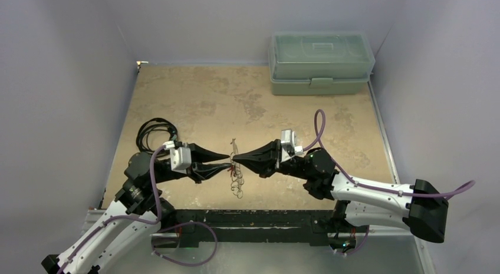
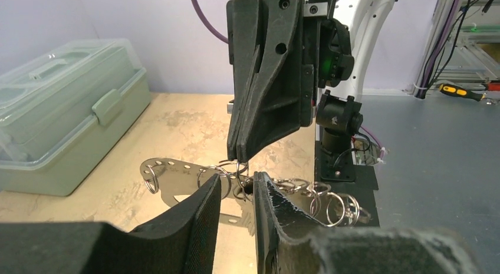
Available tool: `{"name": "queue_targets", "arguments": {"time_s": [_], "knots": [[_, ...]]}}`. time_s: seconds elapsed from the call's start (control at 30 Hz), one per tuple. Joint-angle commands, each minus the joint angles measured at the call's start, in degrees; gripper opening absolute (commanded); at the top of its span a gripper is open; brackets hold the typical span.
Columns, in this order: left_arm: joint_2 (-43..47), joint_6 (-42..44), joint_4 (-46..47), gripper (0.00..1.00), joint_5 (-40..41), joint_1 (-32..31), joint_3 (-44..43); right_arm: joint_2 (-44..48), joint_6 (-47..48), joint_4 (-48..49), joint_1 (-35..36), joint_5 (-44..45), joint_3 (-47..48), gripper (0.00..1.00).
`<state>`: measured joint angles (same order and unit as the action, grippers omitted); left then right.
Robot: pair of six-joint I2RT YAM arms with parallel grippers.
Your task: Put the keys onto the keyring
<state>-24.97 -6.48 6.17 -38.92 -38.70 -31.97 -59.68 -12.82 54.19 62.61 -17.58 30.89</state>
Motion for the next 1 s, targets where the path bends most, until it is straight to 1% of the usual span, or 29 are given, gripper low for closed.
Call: {"name": "queue_targets", "arguments": {"time_s": [0.0,0.1,0.23,0.37,0.53,0.63,0.67,0.73,0.77,0.83,0.9,0.97], "knots": [[-0.9,-1.0,2.1,0.25,-1.4,0.0,0.4,-0.1,0.1,4.4,0.0,-0.6,3.2,0.00],[-1.1,-1.2,2.3,0.24,-1.7,0.0,0.5,-0.6,-0.2,4.5,0.0,-0.6,3.7,0.00],[-1.0,-1.0,2.4,0.17,-1.8,0.0,0.6,-1.3,-0.5,4.8,0.0,-1.1,3.9,0.00],[-0.6,-0.1,2.2,0.00,-2.2,0.0,0.6,-1.7,-0.9,5.0,0.0,-1.9,4.1,0.00],[0.7,3.2,-2.5,0.00,3.4,0.0,-1.2,-1.1,-1.0,3.5,0.0,-2.3,4.2,0.00],[0.9,3.4,-2.9,0.00,3.9,0.0,-1.2,0.0,0.0,-2.0,0.0,-3.6,5.5,0.00],[0.6,3.5,-3.0,0.00,3.8,0.0,-1.3,0.9,1.9,-5.9,0.0,-3.1,6.6,0.08],[0.3,3.5,-3.2,0.00,3.7,0.0,-1.3,2.8,5.8,-13.7,0.0,-1.9,8.4,0.28],[0.1,3.5,-3.2,0.00,3.6,0.0,-1.3,3.7,8.2,-18.1,0.0,-1.5,9.6,0.35],[-0.6,3.0,-3.1,0.00,3.4,0.0,-1.3,5.5,13.2,-27.3,-0.1,-1.0,12.4,0.43],[-1.7,2.7,-2.8,0.00,2.8,0.0,-1.3,6.4,19.0,-37.2,-0.1,-1.3,15.9,0.44],[-2.9,2.6,-3.1,0.00,2.7,0.0,-1.6,6.7,22.3,-44.6,-0.1,0.3,18.3,0.44]]}}
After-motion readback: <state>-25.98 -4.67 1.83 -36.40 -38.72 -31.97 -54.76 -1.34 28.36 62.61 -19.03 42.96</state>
